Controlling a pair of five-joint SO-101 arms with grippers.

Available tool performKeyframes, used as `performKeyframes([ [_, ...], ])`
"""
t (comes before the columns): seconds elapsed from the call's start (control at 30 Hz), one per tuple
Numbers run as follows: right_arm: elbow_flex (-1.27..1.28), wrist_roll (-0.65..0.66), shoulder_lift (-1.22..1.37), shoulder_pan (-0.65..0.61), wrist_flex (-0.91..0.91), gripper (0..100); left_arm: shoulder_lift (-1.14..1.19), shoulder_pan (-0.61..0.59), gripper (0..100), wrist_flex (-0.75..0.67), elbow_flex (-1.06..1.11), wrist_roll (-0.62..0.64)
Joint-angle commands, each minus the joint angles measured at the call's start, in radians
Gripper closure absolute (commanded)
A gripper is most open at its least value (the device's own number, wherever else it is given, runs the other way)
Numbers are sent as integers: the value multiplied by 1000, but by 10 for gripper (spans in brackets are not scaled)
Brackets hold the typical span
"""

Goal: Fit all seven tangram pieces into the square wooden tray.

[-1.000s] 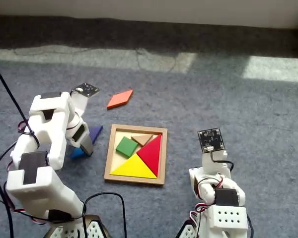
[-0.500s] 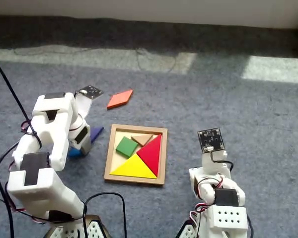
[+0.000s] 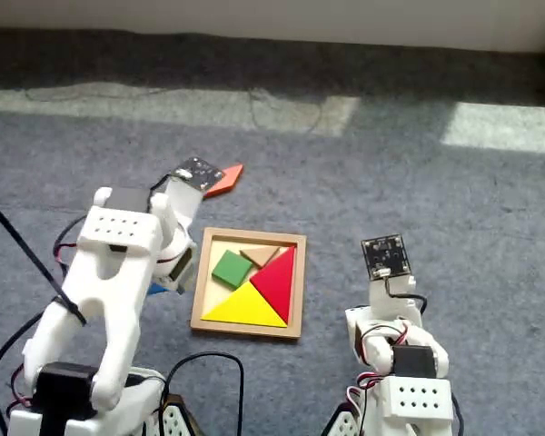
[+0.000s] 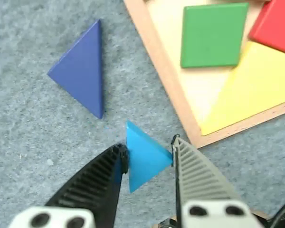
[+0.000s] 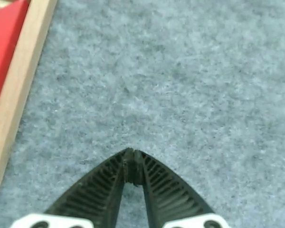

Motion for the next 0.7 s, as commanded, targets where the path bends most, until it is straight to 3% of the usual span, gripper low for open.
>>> performKeyframes([
  [0.0,-4,11,-12,10,-18,993,-4,90,891,-8,-13,146],
  [0.37,-4,11,-12,12,-18,993,280,173,885,-92,-122,362],
  [0.57,-2,14,-12,12,-18,993,302,219,715,-91,-142,420],
  [0.67,-2,14,-12,12,-18,993,302,214,702,-86,-170,446],
])
